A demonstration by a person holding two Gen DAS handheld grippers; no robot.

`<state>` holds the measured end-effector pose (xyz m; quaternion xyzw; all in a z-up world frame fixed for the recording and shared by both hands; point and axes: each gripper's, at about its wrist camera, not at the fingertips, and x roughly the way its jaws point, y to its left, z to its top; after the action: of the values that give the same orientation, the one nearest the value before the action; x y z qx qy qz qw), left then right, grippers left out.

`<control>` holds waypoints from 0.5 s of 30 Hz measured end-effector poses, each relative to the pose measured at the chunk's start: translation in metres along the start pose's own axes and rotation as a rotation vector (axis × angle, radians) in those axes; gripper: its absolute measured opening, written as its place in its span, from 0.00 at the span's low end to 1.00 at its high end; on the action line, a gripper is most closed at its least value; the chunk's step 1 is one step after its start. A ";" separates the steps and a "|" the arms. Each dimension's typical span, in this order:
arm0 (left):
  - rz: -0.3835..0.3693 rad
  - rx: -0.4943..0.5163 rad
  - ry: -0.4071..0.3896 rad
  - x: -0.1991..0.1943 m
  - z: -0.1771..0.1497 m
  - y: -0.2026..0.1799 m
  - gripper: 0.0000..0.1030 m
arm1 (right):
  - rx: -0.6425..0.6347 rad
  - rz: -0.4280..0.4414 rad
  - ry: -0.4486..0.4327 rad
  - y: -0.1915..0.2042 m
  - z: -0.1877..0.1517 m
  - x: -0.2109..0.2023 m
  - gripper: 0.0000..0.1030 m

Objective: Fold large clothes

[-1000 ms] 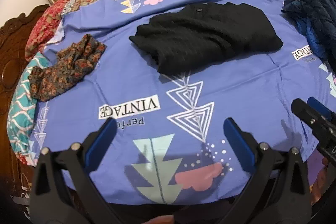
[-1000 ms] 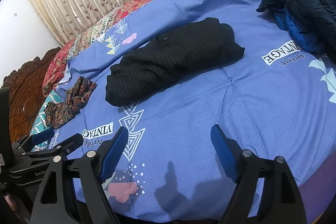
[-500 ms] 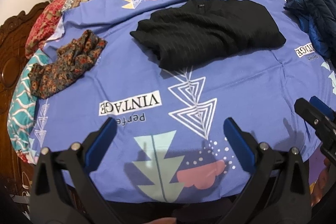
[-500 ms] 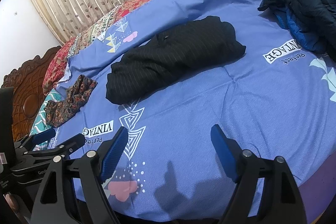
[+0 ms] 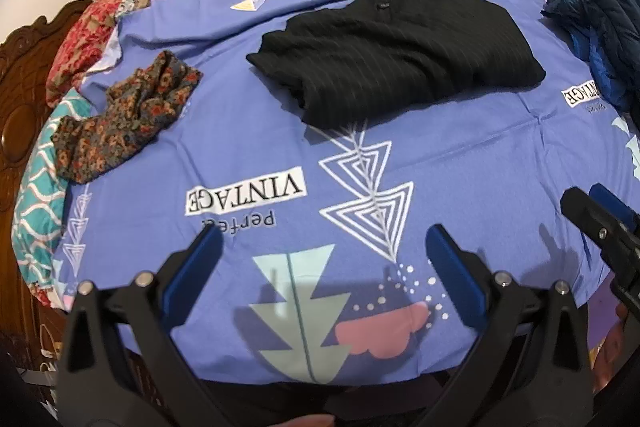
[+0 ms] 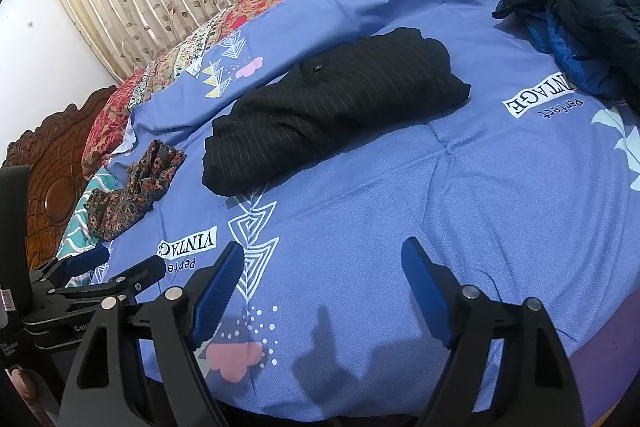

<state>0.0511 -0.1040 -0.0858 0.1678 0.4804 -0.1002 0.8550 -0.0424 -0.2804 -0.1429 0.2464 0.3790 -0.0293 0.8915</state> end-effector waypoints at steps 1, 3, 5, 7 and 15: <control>0.000 0.002 0.001 0.000 0.000 0.000 0.95 | 0.000 0.000 0.000 0.000 0.000 0.000 0.90; -0.004 0.005 0.003 0.000 -0.001 -0.001 0.94 | 0.000 0.000 0.001 0.000 0.000 0.000 0.90; -0.005 0.005 0.004 0.000 0.000 -0.001 0.94 | -0.001 0.000 0.002 0.000 0.000 0.000 0.90; -0.008 0.006 0.004 0.000 0.000 -0.002 0.94 | 0.000 0.001 0.001 0.000 0.000 0.000 0.90; -0.067 0.008 0.002 -0.003 0.000 -0.004 0.94 | -0.007 0.001 0.000 0.002 0.000 -0.002 0.90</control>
<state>0.0486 -0.1078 -0.0840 0.1551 0.4864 -0.1303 0.8499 -0.0428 -0.2786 -0.1407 0.2437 0.3789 -0.0274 0.8923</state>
